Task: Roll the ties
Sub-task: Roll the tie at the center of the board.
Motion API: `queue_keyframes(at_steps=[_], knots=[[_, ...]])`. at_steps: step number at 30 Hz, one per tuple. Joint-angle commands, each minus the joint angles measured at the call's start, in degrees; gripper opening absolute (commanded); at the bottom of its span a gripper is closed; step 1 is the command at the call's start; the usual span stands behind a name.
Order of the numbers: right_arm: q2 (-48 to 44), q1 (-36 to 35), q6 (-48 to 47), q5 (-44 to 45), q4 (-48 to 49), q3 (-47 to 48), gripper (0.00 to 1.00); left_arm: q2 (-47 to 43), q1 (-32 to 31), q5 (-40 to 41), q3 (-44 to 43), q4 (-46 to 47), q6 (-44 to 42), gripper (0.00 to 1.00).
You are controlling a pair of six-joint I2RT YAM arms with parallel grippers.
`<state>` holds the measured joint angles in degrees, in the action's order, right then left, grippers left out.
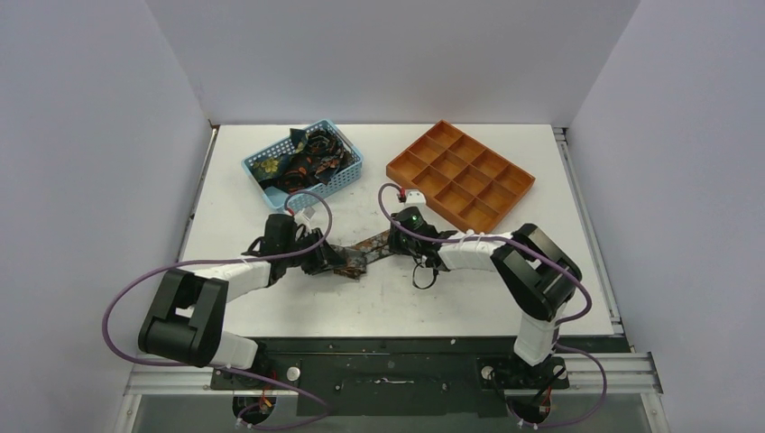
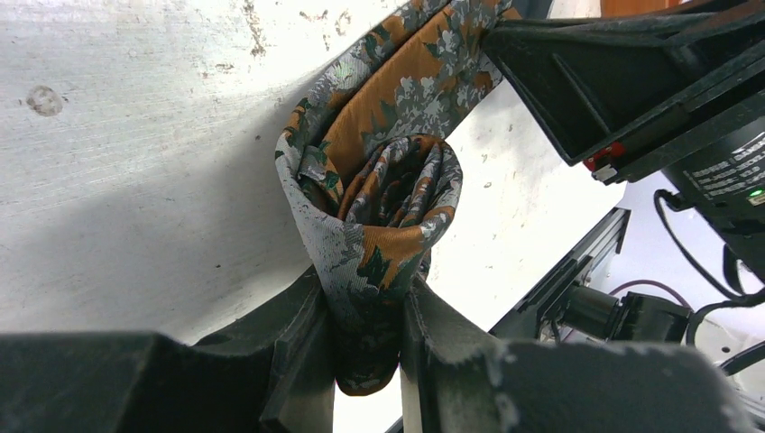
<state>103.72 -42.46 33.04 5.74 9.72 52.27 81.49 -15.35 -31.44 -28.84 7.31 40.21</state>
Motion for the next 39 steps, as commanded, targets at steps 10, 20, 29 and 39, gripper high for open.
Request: queue_keyframes(at_steps=[10, 20, 29, 39], knots=[[-6.4, -4.8, 12.2, 0.9, -4.3, -16.6, 0.21, -7.4, -0.3, 5.3, 0.1, 0.1, 3.4, 0.0], [-8.8, -9.9, 17.1, 1.6, -3.6, -21.5, 0.2, -7.4, -0.5, 13.3, -7.9, -17.6, -7.6, 0.0], [-13.8, -11.9, 17.1, 4.5, -5.5, -22.1, 0.23, -3.5, -3.2, 15.8, -10.2, -21.8, -11.0, 0.0], [-19.9, -12.1, 10.9, 10.3, -14.5, -13.7, 0.32, -2.6, -7.8, 27.5, -15.4, -29.5, -13.4, 0.0]])
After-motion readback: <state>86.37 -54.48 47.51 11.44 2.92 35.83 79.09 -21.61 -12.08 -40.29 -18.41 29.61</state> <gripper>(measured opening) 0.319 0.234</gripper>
